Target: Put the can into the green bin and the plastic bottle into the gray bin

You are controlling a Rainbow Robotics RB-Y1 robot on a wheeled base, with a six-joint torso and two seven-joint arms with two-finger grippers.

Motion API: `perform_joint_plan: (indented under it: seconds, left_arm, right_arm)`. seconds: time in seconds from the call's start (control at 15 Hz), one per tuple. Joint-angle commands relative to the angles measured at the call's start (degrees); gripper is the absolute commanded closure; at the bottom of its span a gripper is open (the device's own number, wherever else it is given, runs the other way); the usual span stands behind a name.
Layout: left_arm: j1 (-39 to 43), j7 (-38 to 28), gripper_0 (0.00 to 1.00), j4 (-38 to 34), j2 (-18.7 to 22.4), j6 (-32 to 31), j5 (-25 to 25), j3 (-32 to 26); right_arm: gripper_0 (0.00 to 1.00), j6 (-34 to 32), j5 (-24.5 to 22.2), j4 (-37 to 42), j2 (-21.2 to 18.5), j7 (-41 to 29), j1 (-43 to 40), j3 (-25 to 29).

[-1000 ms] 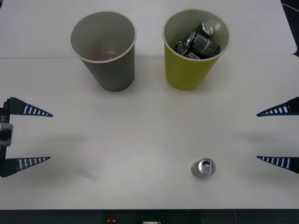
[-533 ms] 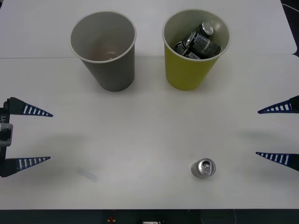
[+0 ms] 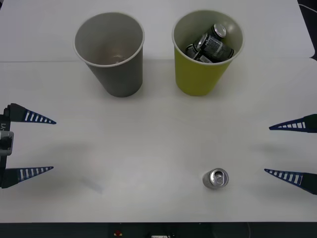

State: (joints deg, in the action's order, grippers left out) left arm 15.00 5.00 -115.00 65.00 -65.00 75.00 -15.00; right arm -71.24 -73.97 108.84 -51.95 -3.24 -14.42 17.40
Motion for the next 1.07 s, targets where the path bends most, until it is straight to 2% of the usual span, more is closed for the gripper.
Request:
perform_joint_plan:
  seconds: [0.07, 0.27, 0.53, 0.87, 1.07]
  left_arm:
    - [0.0, 0.0, 0.0, 0.0, 0.0, 0.0, 0.0, 0.0]
    - [0.0, 0.0, 0.0, 0.0, 0.0, 0.0, 0.0, 0.0]
    - [0.0, 0.0, 0.0, 0.0, 0.0, 0.0, 0.0, 0.0]
    - [0.0, 0.0, 0.0, 0.0, 0.0, 0.0, 0.0, 0.0]
    - [0.0, 0.0, 0.0, 0.0, 0.0, 0.0, 0.0, 0.0]
  right_arm:
    - [0.0, -5.67, -0.21, -3.63, 4.93, 1.31, 0.53, 3.07]
    - [0.0, -6.72, -0.21, -6.71, 7.65, 3.07, 0.53, 3.78]
    - [0.0, -7.69, 0.14, -12.42, 12.57, 11.33, 0.97, 4.57]
    - [0.0, -9.97, 3.75, -22.09, 15.39, 23.02, 1.24, 3.95]
    - [0.0, -11.56, 5.5, -26.66, 16.27, 27.77, 1.24, 2.99]
